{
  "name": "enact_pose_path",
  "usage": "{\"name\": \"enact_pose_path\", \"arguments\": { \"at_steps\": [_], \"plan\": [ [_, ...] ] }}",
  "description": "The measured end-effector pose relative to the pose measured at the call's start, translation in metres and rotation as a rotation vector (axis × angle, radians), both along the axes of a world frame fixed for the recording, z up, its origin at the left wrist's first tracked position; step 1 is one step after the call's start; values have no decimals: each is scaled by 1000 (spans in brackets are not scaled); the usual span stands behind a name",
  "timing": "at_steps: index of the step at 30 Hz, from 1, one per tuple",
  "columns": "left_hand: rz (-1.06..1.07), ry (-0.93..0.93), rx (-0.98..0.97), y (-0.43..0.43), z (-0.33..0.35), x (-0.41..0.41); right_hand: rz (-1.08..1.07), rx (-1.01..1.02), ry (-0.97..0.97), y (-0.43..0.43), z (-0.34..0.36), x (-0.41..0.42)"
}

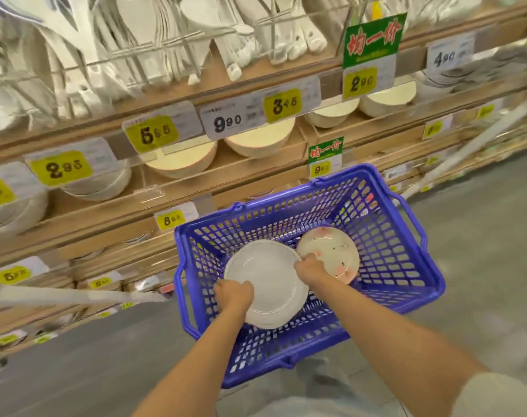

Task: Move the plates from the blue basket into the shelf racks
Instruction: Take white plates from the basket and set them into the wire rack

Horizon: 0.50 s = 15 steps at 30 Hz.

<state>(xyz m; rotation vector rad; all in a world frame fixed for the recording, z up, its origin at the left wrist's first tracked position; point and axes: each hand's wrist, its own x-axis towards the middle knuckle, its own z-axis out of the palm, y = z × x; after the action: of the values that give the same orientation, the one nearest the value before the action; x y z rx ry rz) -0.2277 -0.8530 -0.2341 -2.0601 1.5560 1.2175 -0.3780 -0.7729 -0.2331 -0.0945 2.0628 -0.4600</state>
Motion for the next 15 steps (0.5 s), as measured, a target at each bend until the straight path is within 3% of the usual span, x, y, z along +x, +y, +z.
{"name": "enact_pose_path", "arguments": {
  "at_steps": [7,15],
  "plan": [
    [71,160,5,-9,17,14,-74,-196,-75,6,36,-11],
    [65,606,-72,-7,79,15,-68,-375,-48,29,112,-22]
  ]
}}
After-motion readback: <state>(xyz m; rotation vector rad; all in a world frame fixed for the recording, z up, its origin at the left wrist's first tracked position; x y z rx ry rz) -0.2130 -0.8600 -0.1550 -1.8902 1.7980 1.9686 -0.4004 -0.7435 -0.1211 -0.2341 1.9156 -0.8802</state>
